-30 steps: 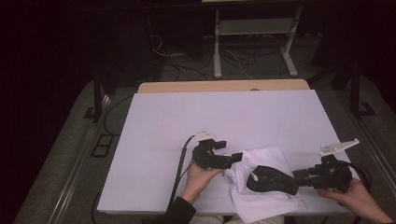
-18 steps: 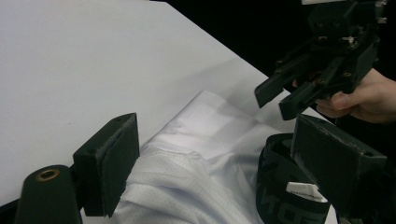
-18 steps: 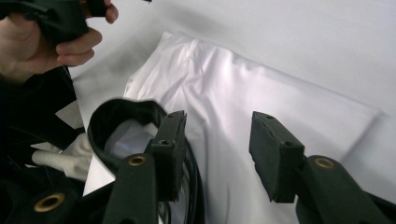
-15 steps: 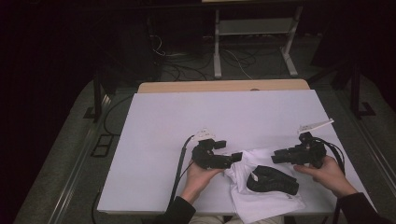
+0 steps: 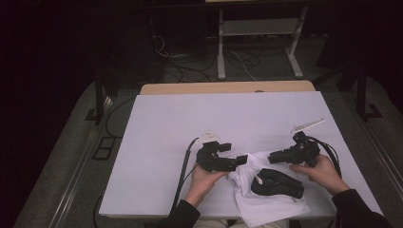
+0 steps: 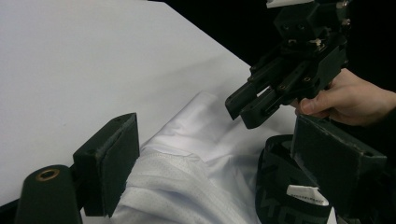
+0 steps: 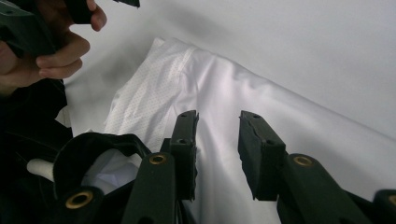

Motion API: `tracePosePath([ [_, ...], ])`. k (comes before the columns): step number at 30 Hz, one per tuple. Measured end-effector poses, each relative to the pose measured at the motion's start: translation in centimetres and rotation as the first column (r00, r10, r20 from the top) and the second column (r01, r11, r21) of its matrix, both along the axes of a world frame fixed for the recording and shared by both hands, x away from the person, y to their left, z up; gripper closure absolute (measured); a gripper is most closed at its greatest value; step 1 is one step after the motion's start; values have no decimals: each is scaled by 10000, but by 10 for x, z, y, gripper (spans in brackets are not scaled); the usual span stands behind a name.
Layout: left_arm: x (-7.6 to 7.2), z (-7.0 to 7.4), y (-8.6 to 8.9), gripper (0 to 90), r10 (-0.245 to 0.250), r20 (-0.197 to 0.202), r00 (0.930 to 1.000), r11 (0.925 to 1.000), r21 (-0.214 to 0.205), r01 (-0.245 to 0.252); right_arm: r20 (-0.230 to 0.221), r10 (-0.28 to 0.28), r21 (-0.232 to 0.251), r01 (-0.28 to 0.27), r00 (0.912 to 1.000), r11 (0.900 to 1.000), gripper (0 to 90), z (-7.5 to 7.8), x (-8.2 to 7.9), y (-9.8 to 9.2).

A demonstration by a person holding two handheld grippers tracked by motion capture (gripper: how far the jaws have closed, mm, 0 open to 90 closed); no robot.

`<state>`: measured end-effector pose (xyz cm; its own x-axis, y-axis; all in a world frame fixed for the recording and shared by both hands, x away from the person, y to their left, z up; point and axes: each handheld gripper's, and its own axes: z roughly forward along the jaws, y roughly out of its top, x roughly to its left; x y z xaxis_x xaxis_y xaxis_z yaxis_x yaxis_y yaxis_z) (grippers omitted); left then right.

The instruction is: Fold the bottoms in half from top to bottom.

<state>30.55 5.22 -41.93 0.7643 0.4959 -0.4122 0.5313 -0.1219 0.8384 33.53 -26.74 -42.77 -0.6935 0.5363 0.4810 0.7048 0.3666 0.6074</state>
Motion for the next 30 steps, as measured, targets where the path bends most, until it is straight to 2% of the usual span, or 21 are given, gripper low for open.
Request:
tracePosePath([
  [6, 0, -1, -1, 145, -12, -24, 10000, 10000, -21, 12, -211, 94, -110, -96, 9997, 9999, 721, -5, 3, 3],
  [12, 0, -1, -1, 145, -39, -39, 10000, 10000, -6, 39, -295, 223, -655, -242, 9993, 9976, 840, -9, 3, 9],
  [15, 0, -1, -2, 145, -48, -36, 10000, 10000, -9, 48, -447, 394, -855, -431, 9982, 9954, 857, -12, 3, 13],
  [24, 0, -2, -3, 145, -89, -47, 9999, 10000, -31, 88, -1092, 863, -908, -964, 9903, 9912, 882, -17, 3, 19],
  [30, 0, -2, -3, 145, -94, -54, 9999, 9999, -43, 94, -1438, 1345, -561, -1438, 9804, 9880, 882, -17, 0, 20],
])
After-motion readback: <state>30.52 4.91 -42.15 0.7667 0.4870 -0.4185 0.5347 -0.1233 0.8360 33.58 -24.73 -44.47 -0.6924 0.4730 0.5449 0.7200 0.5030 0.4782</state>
